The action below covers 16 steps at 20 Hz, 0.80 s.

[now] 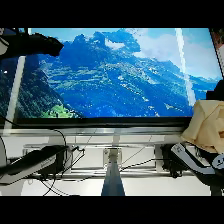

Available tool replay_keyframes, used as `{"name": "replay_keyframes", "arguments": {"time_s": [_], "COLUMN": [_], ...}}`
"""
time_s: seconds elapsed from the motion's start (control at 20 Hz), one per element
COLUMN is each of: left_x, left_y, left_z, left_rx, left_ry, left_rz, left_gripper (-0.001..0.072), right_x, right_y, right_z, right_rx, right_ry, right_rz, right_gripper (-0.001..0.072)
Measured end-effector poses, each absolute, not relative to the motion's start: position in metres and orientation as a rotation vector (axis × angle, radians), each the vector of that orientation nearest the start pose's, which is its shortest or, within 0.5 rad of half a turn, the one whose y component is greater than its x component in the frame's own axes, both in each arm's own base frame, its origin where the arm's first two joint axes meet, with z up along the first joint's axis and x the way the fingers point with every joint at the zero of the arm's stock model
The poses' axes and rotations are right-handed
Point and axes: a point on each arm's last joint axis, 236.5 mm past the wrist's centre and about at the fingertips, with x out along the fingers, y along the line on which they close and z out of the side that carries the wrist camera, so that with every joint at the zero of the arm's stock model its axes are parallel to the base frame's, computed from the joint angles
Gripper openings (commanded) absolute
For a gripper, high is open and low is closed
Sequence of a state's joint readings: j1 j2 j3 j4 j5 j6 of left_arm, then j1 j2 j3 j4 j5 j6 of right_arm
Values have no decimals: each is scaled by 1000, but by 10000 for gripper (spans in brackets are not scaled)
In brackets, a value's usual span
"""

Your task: Fold the clothes and pants, and hang the long-sleeved shirts on hangers.

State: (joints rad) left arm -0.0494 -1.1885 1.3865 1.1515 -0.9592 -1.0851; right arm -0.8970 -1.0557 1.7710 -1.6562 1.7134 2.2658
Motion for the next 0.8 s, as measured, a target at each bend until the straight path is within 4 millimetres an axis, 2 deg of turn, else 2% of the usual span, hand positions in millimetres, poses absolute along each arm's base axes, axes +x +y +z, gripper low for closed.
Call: {"name": "replay_keyframes", "arguments": {"time_s": [0.05,0.2,0.35,0.5,0.6,0.8], "left_x": [449,449,449,449,449,449], "left_y": [-101,-101,-101,-101,-101,-101], "left_z": [181,181,181,181,181,181], "left_rx": [118,118,118,118,117,117], "left_ry": [666,666,666,666,666,666], "left_rz": [-453,-453,-453,-454,-453,-453], "left_gripper": [345,345,345,345,346,345], "right_x": [185,210,255,308,343,390], "right_y": [-258,-259,-243,-207,-172,-113], "right_z": [263,274,284,286,282,265], "right_rx": [986,894,757,554,409,247], "right_ry": [598,580,597,654,698,761], "right_rz": [-1194,-1065,-865,-634,-476,-273], "right_gripper": [16,15,15,15,16,16]}}
